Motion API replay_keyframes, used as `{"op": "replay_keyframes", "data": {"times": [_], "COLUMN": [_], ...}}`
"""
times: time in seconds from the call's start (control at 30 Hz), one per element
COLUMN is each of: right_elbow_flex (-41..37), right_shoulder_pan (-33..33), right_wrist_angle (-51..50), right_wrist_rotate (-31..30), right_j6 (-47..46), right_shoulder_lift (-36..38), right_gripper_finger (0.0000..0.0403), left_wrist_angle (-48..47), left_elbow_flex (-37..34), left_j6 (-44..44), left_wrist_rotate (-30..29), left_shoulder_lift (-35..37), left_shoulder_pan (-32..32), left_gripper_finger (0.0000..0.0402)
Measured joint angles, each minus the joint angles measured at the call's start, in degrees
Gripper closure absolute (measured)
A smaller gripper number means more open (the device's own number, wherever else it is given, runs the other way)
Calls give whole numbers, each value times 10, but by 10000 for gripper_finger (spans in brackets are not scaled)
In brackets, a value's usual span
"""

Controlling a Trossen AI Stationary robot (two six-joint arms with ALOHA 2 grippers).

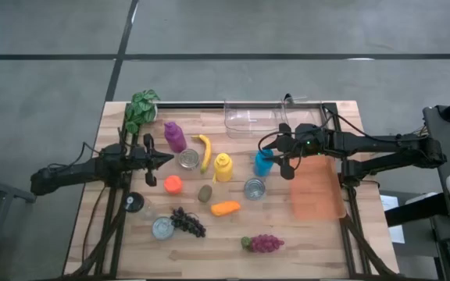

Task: Pick & Place Food Item
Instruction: Put the blue water bottle into the right transparent bin

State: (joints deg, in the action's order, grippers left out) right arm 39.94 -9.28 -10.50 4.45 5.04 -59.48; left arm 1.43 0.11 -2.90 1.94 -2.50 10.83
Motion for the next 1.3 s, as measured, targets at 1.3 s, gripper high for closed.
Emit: {"op": "replay_keyframes", "data": {"times": [1.3], "right_elbow_flex": [0], "right_shoulder_pan": [0], "right_wrist_angle": [0], "right_wrist_rotate": [0], "right_j6": [14], "right_shoulder_lift": [-2], "right_gripper_finger": [261], "left_wrist_angle": [0], "left_elbow_flex": [0], "left_j6": [0], "left_wrist_rotate": [0], "left_shoulder_lift": [0], "left_shoulder_pan": [0], "left_gripper_finger": [387]}}
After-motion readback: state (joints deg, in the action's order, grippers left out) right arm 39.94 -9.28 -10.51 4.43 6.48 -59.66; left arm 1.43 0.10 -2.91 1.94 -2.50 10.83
